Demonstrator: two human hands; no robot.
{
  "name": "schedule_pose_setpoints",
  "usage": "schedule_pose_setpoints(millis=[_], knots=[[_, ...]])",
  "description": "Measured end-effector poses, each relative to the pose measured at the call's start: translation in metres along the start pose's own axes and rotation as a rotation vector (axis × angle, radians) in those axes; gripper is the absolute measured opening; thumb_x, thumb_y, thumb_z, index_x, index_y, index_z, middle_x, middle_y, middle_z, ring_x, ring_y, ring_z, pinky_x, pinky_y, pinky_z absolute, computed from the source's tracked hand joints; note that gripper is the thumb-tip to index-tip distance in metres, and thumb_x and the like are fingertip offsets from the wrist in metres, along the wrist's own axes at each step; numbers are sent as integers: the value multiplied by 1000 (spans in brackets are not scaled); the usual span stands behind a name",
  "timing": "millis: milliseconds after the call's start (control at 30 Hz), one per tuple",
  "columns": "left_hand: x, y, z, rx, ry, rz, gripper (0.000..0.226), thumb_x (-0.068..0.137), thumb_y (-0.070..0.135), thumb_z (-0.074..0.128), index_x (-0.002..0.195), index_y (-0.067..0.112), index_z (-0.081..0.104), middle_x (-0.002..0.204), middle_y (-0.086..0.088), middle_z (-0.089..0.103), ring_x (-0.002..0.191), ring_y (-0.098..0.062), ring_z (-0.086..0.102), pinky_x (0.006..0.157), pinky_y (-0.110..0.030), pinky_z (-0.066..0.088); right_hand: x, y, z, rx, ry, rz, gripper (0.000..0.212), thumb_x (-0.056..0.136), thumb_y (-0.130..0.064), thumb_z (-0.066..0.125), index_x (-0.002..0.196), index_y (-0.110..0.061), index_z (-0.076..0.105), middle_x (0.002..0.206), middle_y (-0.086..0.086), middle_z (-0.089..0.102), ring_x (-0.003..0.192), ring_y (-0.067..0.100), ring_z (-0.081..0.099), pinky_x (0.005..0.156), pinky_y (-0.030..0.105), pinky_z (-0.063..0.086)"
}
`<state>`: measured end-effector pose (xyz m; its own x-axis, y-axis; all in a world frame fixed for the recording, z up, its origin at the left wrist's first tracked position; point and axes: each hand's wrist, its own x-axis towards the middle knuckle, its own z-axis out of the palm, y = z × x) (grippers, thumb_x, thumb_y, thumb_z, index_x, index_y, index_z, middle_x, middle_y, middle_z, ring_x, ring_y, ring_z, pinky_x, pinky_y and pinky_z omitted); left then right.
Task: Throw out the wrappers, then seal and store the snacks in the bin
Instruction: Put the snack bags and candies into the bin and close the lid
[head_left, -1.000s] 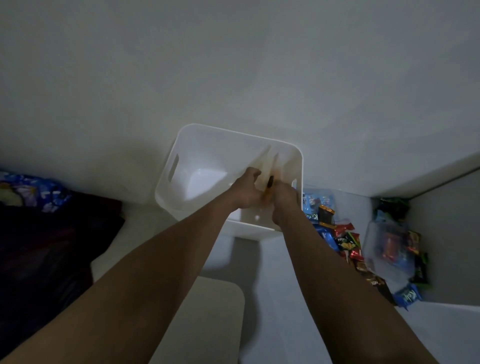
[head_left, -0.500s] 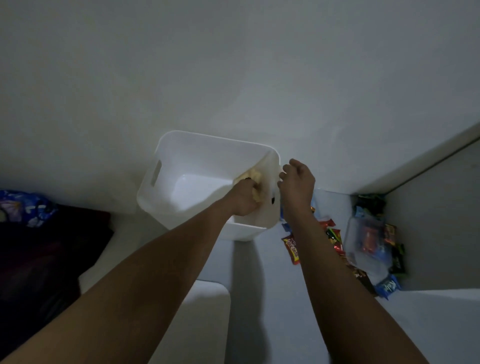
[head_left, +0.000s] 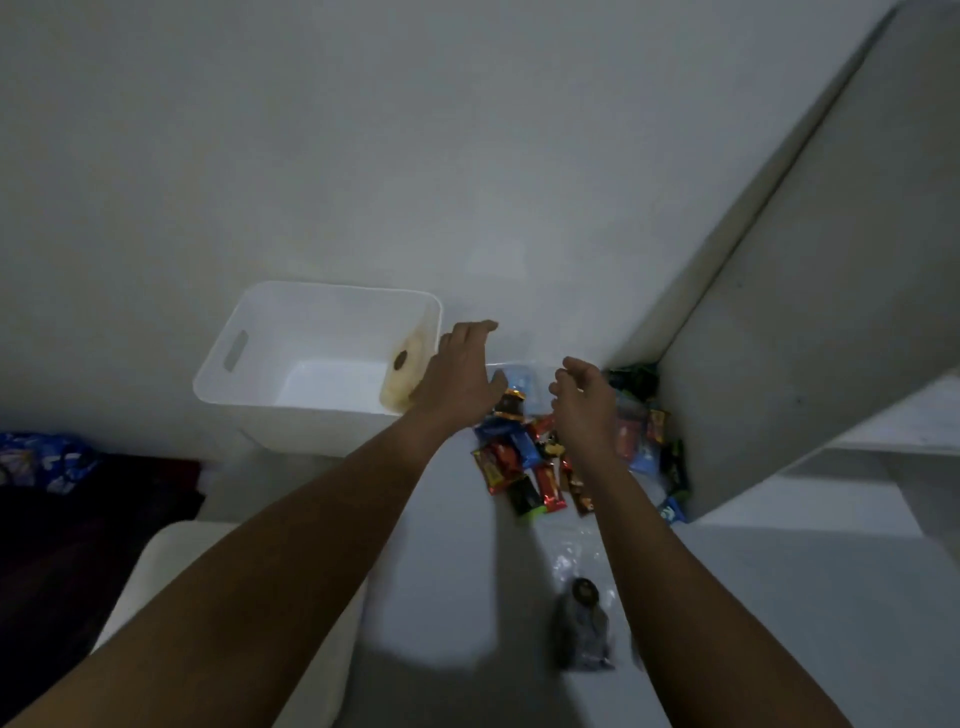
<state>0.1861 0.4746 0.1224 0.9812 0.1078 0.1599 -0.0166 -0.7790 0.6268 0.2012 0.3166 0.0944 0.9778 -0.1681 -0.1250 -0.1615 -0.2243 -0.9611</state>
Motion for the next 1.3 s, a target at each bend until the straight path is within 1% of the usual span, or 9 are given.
schedule_pose_setpoints(millis=[200, 367, 533, 600, 700, 800, 900, 1100, 1300], knots=[[-73, 65, 83, 21, -157, -76, 69, 81, 28, 70, 142, 19, 41, 140, -9, 45, 129, -30, 45, 101, -48, 45, -31, 60, -117, -229, -132, 51, 27, 96, -9, 51, 120, -5, 62, 98, 6, 64, 88, 21, 60, 74, 27, 43], [-146, 85, 152, 195, -390, -139, 79, 81, 41, 70, 147, 17, 32, 141, -11, 45, 125, -30, 47, 98, -42, 46, -65, 125, -194, -494, -206, 106, 29, 90, -14, 62, 117, -7, 66, 112, 14, 69, 105, 30, 64, 82, 25, 43], [-200, 86, 206, 193, -539, -296, 91, 78, 51, 69, 152, 27, 22, 146, -9, 40, 123, -32, 50, 98, -48, 48, -90, 190, -237, -736, -369, 294, 67, 72, -47, 77, 131, -25, 52, 122, 13, 54, 112, 33, 56, 95, 42, 52], [-212, 86, 219, 173, -588, -324, 90, 81, 48, 67, 153, 30, 18, 148, -9, 36, 124, -33, 49, 97, -49, 49, -95, 202, -243, -689, -429, 320, 81, 71, -42, 82, 139, -26, 42, 127, 13, 47, 118, 34, 52, 94, 39, 51], [-223, 87, 233, 216, -597, -313, 90, 84, 45, 65, 154, 30, 11, 148, -8, 35, 127, -33, 43, 99, -49, 47, -98, 218, -244, -645, -532, 282, 103, 70, -31, 87, 151, -21, 26, 133, 13, 45, 124, 33, 46, 71, 14, 46], [-230, 87, 240, 266, -533, -347, 92, 85, 42, 66, 154, 24, 9, 148, -8, 34, 128, -32, 39, 100, -48, 47, -96, 237, -242, -680, -549, 214, 114, 59, -30, 88, 153, -24, 22, 128, 13, 53, 116, 31, 55, 87, 31, 54], [-236, 88, 242, 338, -481, -345, 88, 87, 26, 65, 154, 23, 8, 146, -7, 35, 125, -31, 40, 95, -48, 50, -97, 251, -247, -646, -516, 192, 112, 59, -29, 85, 153, -24, 25, 118, 12, 61, 104, 27, 64, 89, 32, 55], [-242, 84, 239, 272, -433, -287, 82, 88, 15, 63, 152, 29, 14, 143, -7, 34, 123, -30, 42, 93, -47, 51, -105, 227, -252, -577, -507, 144, 92, 73, -14, 85, 150, -14, 35, 126, 7, 64, 107, 14, 62, 72, 1, 41], [-240, 79, 230, 173, -405, -253, 63, 97, 7, 47, 149, 35, 26, 155, -11, 24, 133, -37, 38, 102, -52, 46, -108, 218, -251, -481, -473, 218, 70, 73, -12, 85, 133, -14, 50, 117, 0, 59, 112, 20, 59, 66, 3, 38]])
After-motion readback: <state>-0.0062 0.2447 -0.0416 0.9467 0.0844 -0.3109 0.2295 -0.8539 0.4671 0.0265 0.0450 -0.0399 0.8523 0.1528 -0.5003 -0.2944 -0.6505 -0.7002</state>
